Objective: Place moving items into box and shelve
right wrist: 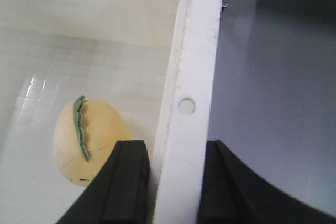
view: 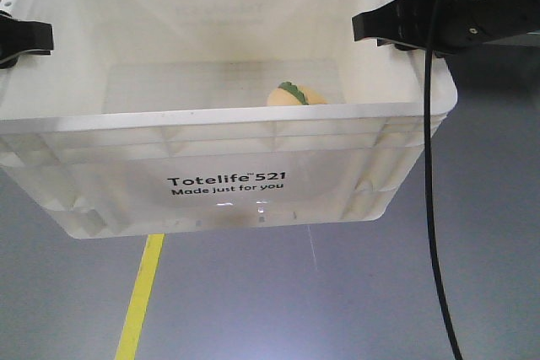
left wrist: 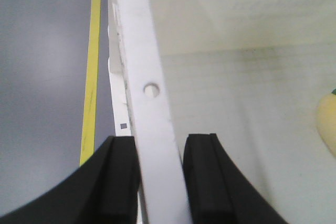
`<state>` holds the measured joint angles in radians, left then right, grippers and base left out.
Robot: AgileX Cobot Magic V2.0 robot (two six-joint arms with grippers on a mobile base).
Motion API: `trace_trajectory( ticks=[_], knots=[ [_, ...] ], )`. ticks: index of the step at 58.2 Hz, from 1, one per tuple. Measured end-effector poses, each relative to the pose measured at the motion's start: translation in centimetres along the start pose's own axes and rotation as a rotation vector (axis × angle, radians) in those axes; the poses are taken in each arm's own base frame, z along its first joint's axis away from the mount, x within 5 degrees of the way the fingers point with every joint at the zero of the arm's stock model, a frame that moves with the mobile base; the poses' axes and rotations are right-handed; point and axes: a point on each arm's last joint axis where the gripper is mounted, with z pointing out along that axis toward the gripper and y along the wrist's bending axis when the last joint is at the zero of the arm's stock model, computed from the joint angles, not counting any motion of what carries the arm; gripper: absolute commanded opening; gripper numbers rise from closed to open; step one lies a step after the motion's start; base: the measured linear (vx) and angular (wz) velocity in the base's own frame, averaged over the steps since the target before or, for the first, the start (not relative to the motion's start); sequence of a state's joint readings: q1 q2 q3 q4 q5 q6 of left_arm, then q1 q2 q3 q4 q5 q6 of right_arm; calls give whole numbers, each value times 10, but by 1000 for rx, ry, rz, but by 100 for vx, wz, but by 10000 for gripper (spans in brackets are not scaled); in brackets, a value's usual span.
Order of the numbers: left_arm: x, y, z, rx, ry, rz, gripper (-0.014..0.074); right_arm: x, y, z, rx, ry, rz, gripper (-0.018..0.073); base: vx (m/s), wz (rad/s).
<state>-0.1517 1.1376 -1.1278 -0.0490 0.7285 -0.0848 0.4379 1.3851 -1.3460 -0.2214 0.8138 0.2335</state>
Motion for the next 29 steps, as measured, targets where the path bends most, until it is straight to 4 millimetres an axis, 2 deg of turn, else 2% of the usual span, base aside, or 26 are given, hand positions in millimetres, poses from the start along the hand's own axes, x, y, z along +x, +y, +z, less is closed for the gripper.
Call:
trace_trajectory(
  ticks=[29],
  knots=[
    [0,0,0,1,0,-1,56,0,0,0,1,2,0,110,38,22]
  ],
)
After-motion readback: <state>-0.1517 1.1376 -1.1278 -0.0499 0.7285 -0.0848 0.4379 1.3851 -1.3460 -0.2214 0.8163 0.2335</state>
